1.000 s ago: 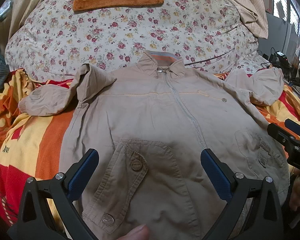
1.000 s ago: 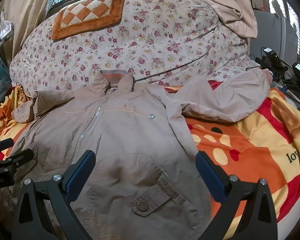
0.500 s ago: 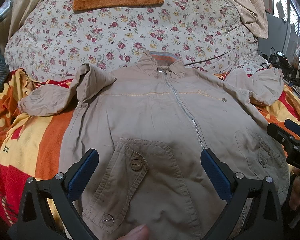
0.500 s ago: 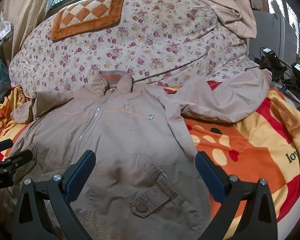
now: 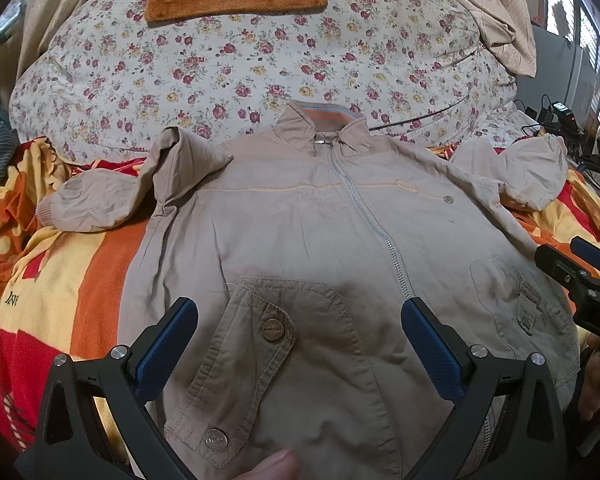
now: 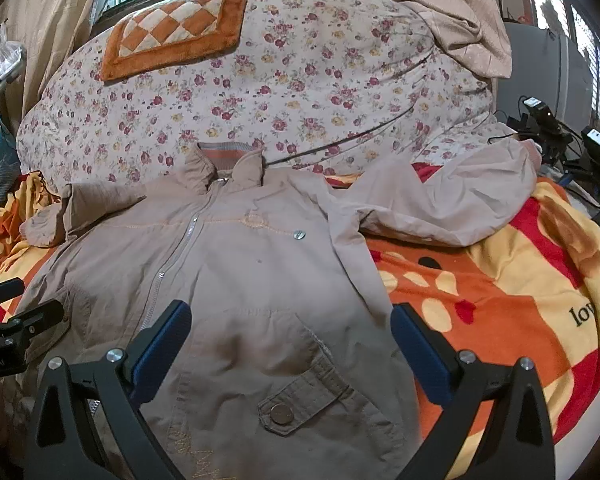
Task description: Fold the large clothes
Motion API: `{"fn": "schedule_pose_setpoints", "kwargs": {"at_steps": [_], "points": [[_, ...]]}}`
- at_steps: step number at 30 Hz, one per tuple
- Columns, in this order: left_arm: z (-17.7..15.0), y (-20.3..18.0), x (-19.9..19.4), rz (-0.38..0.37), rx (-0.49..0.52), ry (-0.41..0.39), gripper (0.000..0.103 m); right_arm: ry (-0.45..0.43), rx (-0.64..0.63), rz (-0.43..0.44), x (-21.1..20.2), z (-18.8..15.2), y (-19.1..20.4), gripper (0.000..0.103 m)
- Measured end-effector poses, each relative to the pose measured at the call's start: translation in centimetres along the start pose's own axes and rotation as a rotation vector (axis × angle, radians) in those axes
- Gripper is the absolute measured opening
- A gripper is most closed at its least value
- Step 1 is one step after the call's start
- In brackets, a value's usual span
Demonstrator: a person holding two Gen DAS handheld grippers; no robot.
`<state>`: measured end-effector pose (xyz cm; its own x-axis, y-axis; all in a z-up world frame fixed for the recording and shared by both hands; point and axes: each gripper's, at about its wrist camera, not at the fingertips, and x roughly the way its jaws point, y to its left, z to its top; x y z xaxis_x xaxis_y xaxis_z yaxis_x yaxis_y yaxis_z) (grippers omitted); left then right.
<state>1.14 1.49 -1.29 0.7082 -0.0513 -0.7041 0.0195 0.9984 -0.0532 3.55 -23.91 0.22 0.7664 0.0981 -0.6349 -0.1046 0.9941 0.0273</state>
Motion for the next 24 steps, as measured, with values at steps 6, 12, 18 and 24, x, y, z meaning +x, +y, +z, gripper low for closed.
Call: {"fn": "schedule_pose_setpoints", "kwargs": {"at_steps": [6,12,18,24], "points": [[0.02,-0.01,0.00,-0.001,0.000,0.000,0.094,-0.001,0.001,0.001,-0.01,0.02,-0.02,0.101],[0.04,-0.02,0.00,0.000,0.000,0.000,0.094,-0.002,0.000,0.000,-0.02,0.03,-0.03,0.101],[-0.02,0.05,0.05,0.001,0.001,0.001,0.094,-0.006,-0.001,-0.001,-0.03,-0.02,0.00,0.101],[0.07,-0.02,-0.01,0.000,0.000,0.001,0.094,-0.006,-0.002,-0.002,0.00,-0.02,-0.04,0.101]]}}
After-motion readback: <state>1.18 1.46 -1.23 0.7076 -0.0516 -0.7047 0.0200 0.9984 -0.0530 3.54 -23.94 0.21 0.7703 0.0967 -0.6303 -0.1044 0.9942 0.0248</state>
